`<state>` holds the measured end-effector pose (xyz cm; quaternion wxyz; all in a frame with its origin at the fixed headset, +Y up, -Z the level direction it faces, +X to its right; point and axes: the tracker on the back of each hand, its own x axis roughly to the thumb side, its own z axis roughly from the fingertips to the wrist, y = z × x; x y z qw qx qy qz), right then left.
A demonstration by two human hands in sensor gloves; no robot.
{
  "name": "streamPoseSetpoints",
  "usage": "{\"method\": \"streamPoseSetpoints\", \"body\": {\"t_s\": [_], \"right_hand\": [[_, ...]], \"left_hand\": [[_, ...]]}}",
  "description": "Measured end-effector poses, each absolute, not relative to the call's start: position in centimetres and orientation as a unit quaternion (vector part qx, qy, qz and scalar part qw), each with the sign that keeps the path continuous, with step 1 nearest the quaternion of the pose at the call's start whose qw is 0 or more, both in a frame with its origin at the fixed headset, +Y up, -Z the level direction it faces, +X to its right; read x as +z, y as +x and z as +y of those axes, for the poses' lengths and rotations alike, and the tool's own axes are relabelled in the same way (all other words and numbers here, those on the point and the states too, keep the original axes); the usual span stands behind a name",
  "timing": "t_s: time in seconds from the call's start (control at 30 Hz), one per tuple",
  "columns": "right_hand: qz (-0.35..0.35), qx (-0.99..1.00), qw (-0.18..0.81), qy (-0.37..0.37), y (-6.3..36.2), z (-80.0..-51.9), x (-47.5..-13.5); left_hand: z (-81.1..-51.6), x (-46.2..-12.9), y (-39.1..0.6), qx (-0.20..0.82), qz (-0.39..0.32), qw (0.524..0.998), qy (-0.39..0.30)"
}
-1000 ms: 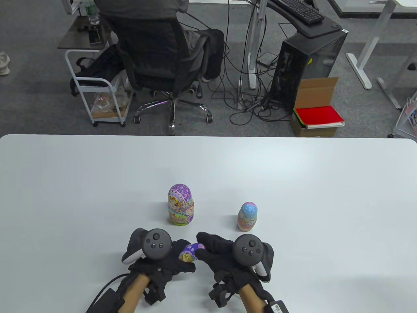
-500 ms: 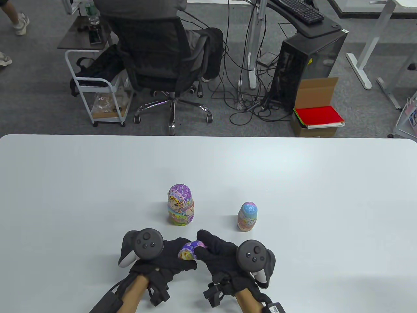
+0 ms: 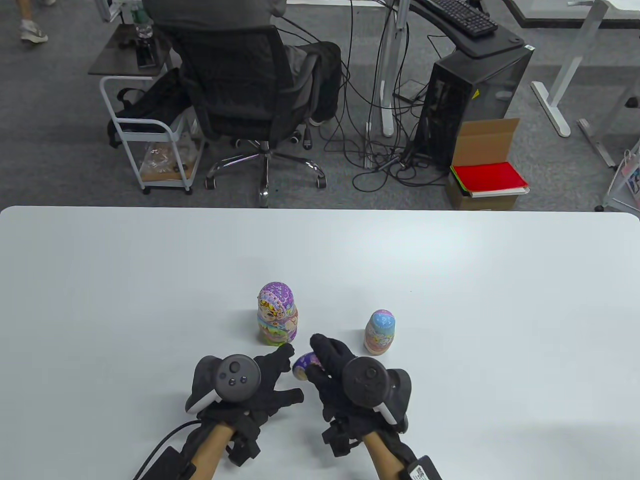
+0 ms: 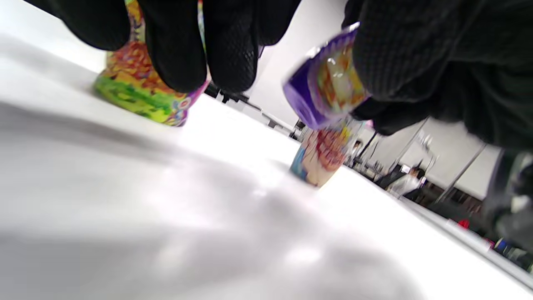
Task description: Nest individual Russian dolls into a nested set
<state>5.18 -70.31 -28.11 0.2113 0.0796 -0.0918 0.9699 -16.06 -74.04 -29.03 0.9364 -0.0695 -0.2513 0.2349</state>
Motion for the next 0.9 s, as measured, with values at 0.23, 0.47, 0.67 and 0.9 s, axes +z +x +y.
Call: {"method": "streamPoseSetpoints", "body": {"t_s": [0.23, 0.47, 0.67, 0.9], "right_hand": [[-0.012, 0.998, 0.032, 0.056, 2.5, -72.7, -30.7], [-0.081, 0.995, 0.048, 0.044, 4.1, -69.8, -29.6], [-0.128, 0.986, 0.064, -0.084, 10.8, -67.6, -32.1], [-0.054, 0.974, 0.185, -0.122, 12.6, -72.1, -34.4]], "left_hand": [[-74.1, -28.9, -16.0, 0.230, -0.261, 0.935, -0.069], [-74.2, -28.9, -16.0, 0.213, -0.266, 0.937, -0.080], [-73.8, -28.9, -15.7, 0.205, -0.269, 0.938, -0.073], [-73.8, -28.8, -15.7, 0.199, -0.278, 0.937, -0.071]]}}
